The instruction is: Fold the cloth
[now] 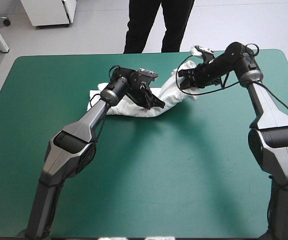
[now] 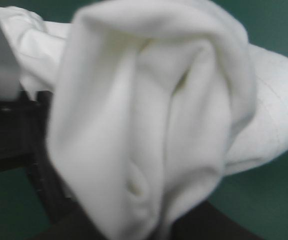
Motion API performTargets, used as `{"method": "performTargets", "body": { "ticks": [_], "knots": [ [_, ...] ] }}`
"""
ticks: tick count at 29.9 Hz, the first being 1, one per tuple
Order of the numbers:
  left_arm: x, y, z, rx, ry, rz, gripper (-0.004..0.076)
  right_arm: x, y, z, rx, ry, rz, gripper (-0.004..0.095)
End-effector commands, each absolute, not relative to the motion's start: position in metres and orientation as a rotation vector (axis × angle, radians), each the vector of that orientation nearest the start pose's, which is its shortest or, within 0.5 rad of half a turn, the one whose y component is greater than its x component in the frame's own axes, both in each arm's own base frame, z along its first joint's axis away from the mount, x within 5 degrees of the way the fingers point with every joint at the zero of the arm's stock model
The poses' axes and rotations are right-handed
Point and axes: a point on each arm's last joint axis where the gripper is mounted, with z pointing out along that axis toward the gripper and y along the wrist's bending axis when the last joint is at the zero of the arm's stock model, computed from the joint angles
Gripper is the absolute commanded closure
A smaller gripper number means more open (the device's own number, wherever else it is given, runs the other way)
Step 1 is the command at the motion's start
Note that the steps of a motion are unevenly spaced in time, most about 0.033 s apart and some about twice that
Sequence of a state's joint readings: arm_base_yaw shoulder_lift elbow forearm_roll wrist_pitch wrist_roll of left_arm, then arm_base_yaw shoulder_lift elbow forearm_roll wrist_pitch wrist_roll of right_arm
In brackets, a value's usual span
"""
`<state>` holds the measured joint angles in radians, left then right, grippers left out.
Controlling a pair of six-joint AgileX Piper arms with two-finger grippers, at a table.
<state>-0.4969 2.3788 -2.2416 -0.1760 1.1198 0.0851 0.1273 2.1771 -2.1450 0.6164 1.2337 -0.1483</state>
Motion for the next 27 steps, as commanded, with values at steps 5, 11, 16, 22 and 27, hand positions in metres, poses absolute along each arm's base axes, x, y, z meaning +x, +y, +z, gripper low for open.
{"method": "performTargets", "body": {
  "ticks": [5,11,16,22,27],
  "knots": [
    [0.441,-0.258,0.239,0.736,2.665,-0.375,0.0733,0.437,0.137,0.385,-0.357,2.393,0.910,0.0923],
    [0.437,-0.254,0.256,0.734,2.656,-0.367,0.0733,0.438,0.136,0.382,-0.367,2.410,0.850,0.0923],
    [0.416,-0.239,0.316,0.751,2.593,-0.318,0.0733,0.438,0.137,0.382,-0.363,2.409,0.861,0.0923],
    [0.382,-0.211,0.377,0.726,2.490,-0.209,0.0733,0.438,0.137,0.383,-0.363,2.403,0.865,0.0923],
    [0.333,-0.180,0.395,0.738,2.516,-0.148,0.0733,0.433,0.152,0.383,-0.412,2.402,0.877,0.0923]
  ]
}}
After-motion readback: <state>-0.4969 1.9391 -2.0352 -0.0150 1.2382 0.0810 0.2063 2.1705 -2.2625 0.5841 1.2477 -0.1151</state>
